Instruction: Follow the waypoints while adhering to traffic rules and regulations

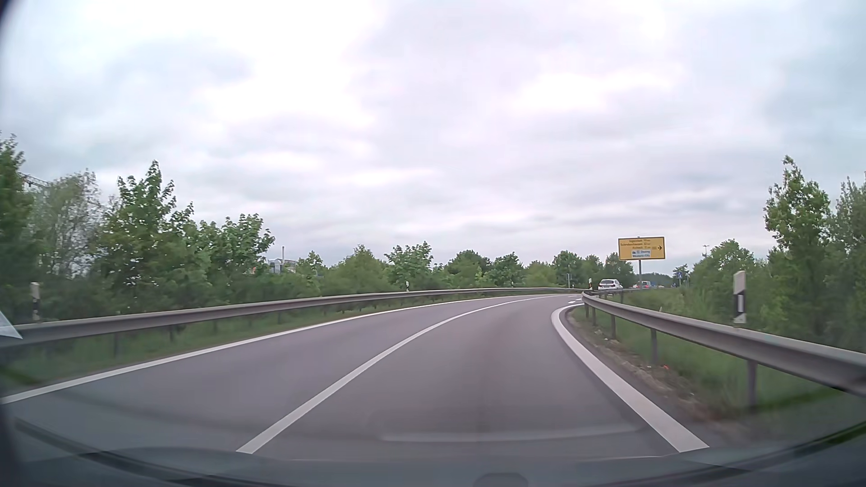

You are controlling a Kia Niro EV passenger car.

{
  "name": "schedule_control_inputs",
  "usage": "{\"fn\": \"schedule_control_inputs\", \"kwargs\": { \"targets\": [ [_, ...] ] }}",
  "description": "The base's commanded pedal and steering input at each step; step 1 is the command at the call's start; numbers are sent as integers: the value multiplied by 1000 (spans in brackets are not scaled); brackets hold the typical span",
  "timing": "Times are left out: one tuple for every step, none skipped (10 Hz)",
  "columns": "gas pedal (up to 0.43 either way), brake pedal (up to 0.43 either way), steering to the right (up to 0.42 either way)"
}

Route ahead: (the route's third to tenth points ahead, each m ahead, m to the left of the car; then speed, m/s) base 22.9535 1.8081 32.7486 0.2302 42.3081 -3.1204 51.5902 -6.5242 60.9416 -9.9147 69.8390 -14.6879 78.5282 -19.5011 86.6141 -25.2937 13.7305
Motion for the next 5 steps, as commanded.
{"fn": "schedule_control_inputs", "kwargs": {
  "targets": [
    [98,0,48],
    [98,0,49],
    [87,0,49],
    [87,0,49],
    [67,0,49]
  ]
}}
